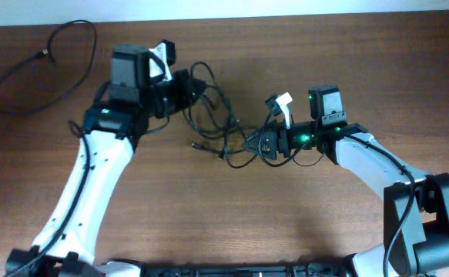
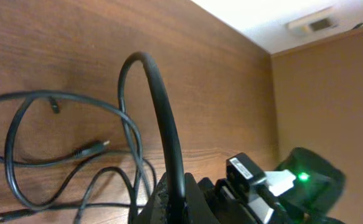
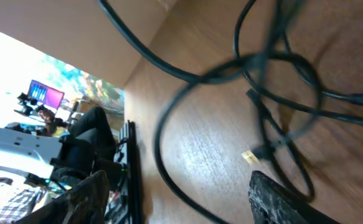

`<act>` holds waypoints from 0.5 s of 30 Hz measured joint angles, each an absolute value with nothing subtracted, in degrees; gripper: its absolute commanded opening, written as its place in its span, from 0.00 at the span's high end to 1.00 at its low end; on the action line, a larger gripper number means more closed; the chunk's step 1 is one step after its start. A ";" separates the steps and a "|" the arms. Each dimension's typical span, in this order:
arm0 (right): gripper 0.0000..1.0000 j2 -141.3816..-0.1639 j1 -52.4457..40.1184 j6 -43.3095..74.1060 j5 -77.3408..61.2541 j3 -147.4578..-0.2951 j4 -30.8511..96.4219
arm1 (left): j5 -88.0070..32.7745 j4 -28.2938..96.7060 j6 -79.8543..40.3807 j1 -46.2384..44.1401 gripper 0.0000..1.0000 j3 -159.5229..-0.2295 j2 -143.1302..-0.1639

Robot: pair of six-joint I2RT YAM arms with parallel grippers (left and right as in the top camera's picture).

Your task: Untangle cables

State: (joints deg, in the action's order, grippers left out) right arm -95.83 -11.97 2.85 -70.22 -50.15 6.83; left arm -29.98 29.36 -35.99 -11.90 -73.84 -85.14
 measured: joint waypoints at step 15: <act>0.96 -95.83 -25.63 10.59 -47.53 -50.15 7.60 | -28.01 26.48 -43.59 -14.59 1.00 -73.84 -88.62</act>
